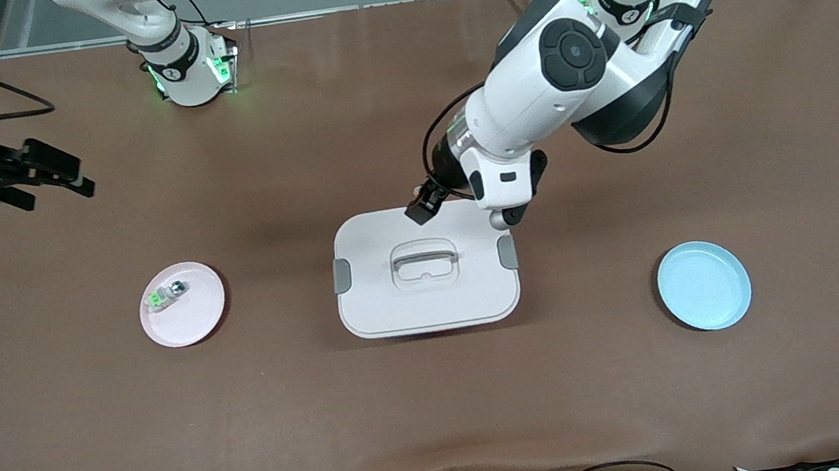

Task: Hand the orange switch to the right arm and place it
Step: 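Hold the switch up while the right gripper reaches toward it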

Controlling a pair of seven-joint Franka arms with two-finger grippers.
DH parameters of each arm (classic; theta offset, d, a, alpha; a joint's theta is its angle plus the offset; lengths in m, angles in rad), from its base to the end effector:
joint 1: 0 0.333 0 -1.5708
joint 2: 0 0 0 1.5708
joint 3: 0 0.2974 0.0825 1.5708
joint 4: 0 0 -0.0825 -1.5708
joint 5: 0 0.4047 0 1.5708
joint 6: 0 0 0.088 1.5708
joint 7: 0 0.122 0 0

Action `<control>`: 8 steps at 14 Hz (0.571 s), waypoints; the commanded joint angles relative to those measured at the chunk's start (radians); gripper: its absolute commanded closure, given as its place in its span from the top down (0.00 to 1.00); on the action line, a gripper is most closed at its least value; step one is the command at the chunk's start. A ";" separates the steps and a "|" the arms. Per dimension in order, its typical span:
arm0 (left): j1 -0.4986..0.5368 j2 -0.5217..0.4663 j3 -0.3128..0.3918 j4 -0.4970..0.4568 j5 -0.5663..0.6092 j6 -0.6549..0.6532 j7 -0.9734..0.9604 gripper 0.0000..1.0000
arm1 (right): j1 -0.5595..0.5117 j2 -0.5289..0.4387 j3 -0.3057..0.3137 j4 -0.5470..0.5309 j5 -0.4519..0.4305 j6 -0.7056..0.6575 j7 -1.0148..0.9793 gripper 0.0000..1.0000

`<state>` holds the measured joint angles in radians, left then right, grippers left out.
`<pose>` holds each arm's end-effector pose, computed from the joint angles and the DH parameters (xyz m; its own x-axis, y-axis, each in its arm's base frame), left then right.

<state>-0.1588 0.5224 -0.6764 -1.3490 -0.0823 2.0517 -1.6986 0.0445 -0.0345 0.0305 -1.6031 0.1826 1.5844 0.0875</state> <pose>0.5525 -0.4765 0.4727 0.5234 0.7433 -0.4165 0.8503 -0.4876 0.1984 0.5634 0.0646 0.5978 0.9999 -0.0135 -0.0003 -0.0134 -0.9834 -0.1812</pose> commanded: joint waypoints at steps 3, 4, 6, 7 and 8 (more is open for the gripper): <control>-0.090 0.056 -0.002 0.054 -0.017 0.111 -0.219 0.00 | 0.130 -0.094 -0.003 -0.167 0.086 0.133 0.206 1.00; -0.106 0.062 0.000 0.053 -0.017 0.131 -0.258 0.00 | 0.179 -0.096 -0.004 -0.173 0.084 0.155 0.239 1.00; -0.130 0.076 0.001 0.053 -0.017 0.146 -0.299 0.00 | 0.244 -0.090 -0.003 -0.179 0.083 0.183 0.247 1.00; -0.131 0.077 0.001 0.053 -0.017 0.146 -0.315 0.00 | 0.264 -0.090 -0.004 -0.196 0.083 0.209 0.251 1.00; -0.142 0.076 0.003 0.053 -0.017 0.146 -0.341 0.00 | 0.271 -0.093 -0.003 -0.213 0.084 0.230 0.273 1.00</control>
<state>-0.2855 0.5859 -0.6766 -1.3279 -0.0836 2.1998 -2.0027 0.2933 -0.0960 0.0388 -1.7593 0.2524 1.7708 0.3353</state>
